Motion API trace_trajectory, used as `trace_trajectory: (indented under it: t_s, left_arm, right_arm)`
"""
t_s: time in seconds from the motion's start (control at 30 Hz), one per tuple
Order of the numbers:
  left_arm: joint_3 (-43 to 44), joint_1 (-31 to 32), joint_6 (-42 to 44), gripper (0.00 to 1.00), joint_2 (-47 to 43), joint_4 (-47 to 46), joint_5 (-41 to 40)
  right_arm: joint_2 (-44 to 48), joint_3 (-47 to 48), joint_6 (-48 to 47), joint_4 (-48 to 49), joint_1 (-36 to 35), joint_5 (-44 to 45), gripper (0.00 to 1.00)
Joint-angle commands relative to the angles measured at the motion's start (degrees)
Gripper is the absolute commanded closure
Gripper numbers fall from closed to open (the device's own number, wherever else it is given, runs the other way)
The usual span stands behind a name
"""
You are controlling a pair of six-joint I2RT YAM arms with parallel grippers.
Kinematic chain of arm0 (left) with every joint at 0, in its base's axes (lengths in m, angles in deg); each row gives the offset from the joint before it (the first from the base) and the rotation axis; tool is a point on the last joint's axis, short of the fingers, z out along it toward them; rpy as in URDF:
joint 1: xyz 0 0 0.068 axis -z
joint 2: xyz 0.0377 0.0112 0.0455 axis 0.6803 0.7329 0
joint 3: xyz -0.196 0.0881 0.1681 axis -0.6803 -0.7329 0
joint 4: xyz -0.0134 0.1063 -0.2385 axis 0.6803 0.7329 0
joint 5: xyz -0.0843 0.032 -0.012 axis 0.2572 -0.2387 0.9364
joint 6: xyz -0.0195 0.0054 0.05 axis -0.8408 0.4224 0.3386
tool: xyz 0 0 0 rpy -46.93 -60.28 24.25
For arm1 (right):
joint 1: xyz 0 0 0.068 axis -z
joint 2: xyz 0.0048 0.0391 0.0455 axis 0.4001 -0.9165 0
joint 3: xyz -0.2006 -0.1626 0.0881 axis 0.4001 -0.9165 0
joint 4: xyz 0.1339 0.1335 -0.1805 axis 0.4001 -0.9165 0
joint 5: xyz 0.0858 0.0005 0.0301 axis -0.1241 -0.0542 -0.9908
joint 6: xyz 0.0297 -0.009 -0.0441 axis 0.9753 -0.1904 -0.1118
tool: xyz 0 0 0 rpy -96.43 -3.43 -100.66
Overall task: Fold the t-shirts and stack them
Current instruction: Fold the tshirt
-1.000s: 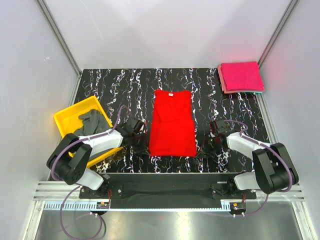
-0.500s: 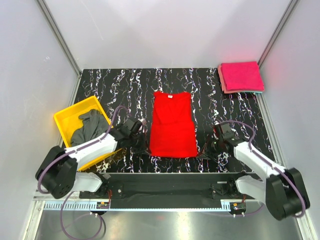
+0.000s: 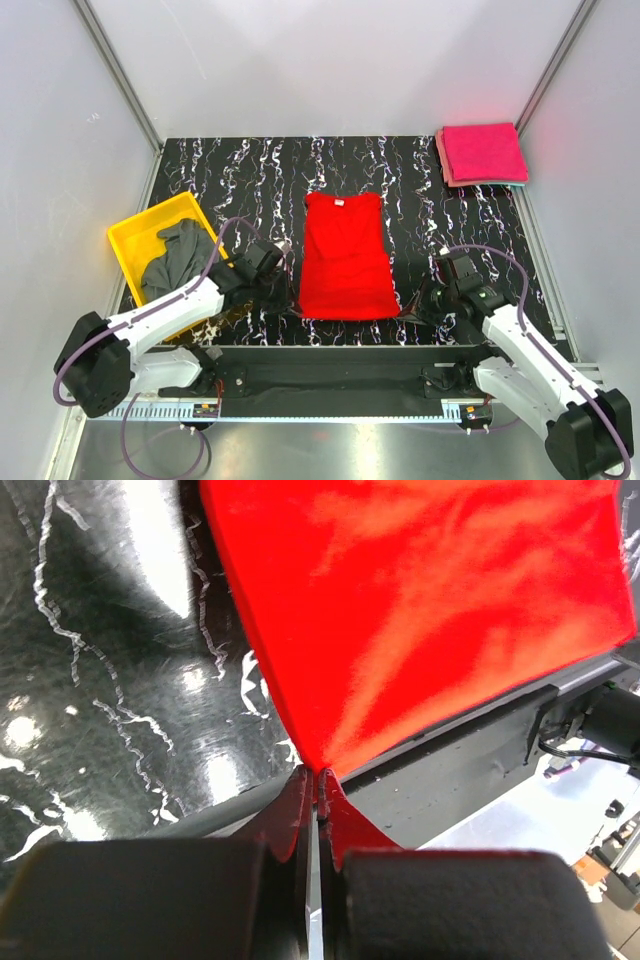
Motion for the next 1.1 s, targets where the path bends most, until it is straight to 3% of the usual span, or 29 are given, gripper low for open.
trace_trajectory:
  t_s: [0.0, 0.2, 0.53, 0.77, 1.07]
  left_arm:
    - [3.00, 0.21, -1.49, 1.00, -1.74, 2.05, -0.99]
    - [1.95, 1.35, -4.04, 1.00, -5.79, 3.01, -0.64]
    - [6.24, 1.35, -2.82, 1.00, -4.48, 3.37, -1.77]
    - [18.90, -3.39, 2.37, 1.00, 3.86, 6.98, -3.80]
    - [36.39, -12.18, 8.35, 1.00, 17.65, 7.07, -1.08]
  right_arm:
    - [1.64, 4.90, 0.58, -2.81, -0.68, 2.44, 1.00]
    - [7.35, 4.39, 3.04, -6.76, -1.82, 1.47, 1.00]
    - [7.54, 7.89, 0.85, -6.59, -1.82, 5.24, 1.00]
    - [-3.68, 22.47, -4.33, -6.77, -1.73, 15.34, 1.00]
    - [-24.25, 41.20, -13.30, -0.71, -0.50, 18.26, 1.00]
